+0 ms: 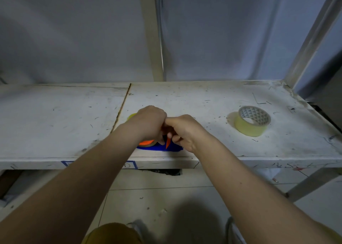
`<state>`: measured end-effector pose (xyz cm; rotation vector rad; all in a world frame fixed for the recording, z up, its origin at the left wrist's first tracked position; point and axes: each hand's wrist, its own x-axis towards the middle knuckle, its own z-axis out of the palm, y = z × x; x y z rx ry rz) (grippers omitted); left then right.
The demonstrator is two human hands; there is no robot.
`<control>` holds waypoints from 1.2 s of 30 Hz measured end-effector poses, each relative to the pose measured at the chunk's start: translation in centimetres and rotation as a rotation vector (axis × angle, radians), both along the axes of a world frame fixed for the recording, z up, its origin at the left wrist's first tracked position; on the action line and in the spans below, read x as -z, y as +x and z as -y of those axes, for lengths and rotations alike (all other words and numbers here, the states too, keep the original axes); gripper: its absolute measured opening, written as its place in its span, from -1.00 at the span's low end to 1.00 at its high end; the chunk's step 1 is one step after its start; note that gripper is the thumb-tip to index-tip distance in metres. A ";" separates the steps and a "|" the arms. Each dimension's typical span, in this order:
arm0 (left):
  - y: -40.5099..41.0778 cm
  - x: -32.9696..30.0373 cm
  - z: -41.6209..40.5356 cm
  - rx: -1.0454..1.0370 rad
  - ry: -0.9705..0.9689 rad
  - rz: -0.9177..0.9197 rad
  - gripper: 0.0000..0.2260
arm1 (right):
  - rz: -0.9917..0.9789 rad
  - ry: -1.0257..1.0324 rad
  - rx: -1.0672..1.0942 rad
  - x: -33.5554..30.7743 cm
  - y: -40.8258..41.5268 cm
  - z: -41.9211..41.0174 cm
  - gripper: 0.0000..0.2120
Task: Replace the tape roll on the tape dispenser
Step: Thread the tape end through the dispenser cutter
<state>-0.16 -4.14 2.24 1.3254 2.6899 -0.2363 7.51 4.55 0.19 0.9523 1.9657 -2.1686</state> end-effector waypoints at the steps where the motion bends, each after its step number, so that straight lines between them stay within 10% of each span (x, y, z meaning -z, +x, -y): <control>1: -0.1 0.0 0.1 -0.002 0.014 0.004 -0.67 | -0.005 -0.038 0.009 0.0 -0.1 0.1 -0.89; 13: -0.4 -2.0 1.6 -0.036 -0.072 0.116 -0.12 | 0.033 -0.007 0.052 0.3 0.2 -0.4 -0.92; 25: -0.1 -1.3 1.3 0.007 -0.109 -0.031 -0.41 | 0.200 0.330 -0.029 1.3 0.2 -1.1 -0.88; 36: 0.1 -1.3 0.9 0.008 -0.139 -0.050 -0.40 | 0.222 0.215 0.011 2.1 2.2 -2.3 -0.78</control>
